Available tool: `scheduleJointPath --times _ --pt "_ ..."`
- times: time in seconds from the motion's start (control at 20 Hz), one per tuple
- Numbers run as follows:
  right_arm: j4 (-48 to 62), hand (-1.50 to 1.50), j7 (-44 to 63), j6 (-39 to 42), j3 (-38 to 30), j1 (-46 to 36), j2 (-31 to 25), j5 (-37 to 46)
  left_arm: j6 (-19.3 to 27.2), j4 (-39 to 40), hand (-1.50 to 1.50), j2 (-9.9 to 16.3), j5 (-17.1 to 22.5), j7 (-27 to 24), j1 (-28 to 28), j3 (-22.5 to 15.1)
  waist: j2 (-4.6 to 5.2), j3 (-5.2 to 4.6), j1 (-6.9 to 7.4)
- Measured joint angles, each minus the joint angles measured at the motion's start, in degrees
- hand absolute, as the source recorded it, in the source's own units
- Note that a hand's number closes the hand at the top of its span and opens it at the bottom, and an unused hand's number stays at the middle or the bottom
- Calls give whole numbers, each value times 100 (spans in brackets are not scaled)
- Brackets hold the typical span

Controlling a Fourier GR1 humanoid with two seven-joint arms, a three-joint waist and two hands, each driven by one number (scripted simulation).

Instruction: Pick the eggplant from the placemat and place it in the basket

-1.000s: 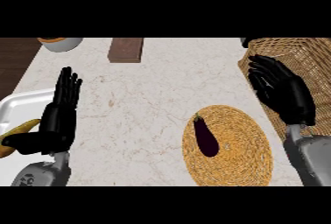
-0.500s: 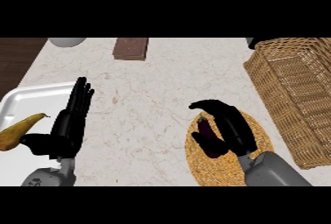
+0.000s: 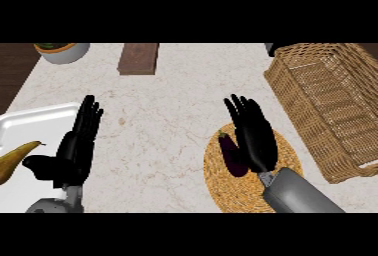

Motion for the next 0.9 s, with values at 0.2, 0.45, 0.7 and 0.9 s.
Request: scheduleJointPath --times 0.2,0.45,0.7,0.9 --pt "168 -150 1155 1053 224 -265 273 813 12 -10 0 29 11 25 20 46 -22 -9 -45" --pt "256 -150 2399 2682 573 -524 1206 1258 -20 -39 0 25 28 27 1 43 45 18 35" --pt "4 -150 3005 3571 821 -668 1639 1080 -39 -60 0 -66 2 -5 -64 -47 142 58 181" --pt "40 -150 3261 3854 891 -792 1730 985 -90 -113 0 -77 11 -6 -81 -75 182 72 270"
